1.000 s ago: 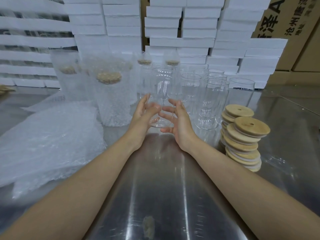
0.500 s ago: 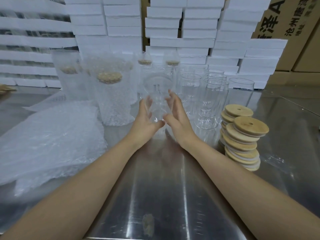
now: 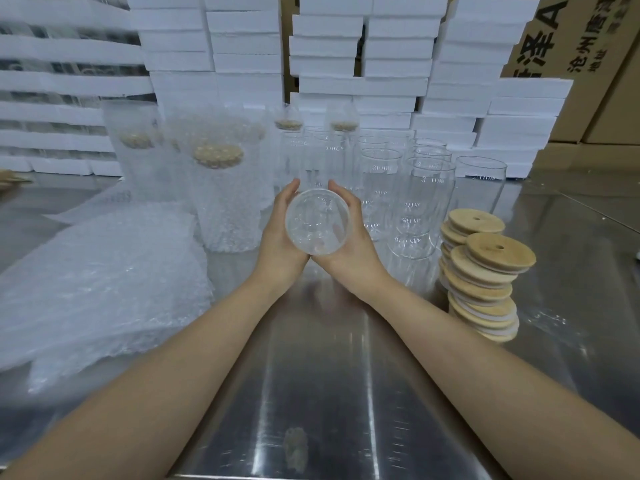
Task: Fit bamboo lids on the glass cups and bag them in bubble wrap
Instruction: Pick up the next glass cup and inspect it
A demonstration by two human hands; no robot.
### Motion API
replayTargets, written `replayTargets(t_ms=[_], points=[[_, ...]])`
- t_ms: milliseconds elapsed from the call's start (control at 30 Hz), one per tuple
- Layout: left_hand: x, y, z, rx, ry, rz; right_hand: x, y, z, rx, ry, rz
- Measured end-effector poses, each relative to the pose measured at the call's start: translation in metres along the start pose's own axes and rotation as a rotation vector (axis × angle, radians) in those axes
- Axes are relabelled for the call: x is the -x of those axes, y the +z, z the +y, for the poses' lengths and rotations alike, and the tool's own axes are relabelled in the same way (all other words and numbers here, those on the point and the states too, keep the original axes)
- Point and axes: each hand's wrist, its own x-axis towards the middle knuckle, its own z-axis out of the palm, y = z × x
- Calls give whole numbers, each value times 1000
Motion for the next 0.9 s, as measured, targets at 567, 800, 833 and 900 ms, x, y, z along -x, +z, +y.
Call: replayTargets(t_ms=[567,800,833,900], points=[[4,-4,32,-6,704,254,-2,-7,-59,-892,255,69],[-1,6,41,-39,956,263,6,-3,-51,-1289,671,-241],[-1,7,39,-60,949,255,8,-1,-50,-1308,700,-245],[2,8,38,-61,877,247,9,2,-50,-1327,735,-240]])
